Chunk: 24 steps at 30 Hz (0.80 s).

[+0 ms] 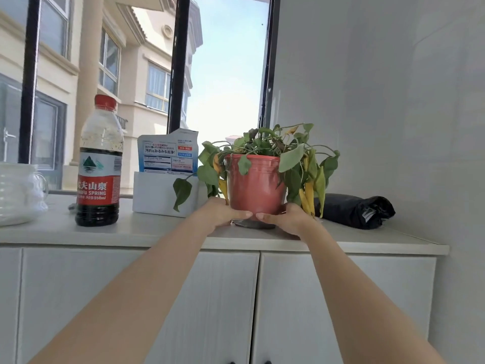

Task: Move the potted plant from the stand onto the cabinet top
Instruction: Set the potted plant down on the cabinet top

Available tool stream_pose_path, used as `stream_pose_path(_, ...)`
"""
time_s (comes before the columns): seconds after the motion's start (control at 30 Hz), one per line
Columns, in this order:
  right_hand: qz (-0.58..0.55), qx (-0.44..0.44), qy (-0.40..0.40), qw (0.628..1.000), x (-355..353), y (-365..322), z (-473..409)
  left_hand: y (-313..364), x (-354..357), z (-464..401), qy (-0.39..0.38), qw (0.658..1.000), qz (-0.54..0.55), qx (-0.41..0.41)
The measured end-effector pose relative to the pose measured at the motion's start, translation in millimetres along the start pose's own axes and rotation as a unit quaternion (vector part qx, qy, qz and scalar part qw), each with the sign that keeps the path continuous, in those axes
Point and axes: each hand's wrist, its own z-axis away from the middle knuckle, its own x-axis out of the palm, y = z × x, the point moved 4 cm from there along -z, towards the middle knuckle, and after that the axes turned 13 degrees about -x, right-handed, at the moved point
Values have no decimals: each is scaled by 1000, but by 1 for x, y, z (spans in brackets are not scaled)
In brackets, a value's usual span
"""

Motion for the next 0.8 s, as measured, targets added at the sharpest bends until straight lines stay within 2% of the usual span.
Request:
stream_pose_path(0.33,18,1,-14,1000,6,17,-27,-1,4,-32,23,999,-29,-6)
stream_pose_path(0.67,64,7,-3,998,3,16,-25,-2,2,-36,53,995,71,-51)
stream_pose_path(0.73,72,-5,-4,997,3,14,-24,-2,2,-38,64,996,37,-55)
stream_pose_path(0.8,81,-17,-3,997,3,14,-24,0,1,-39,95,993,-58,-49)
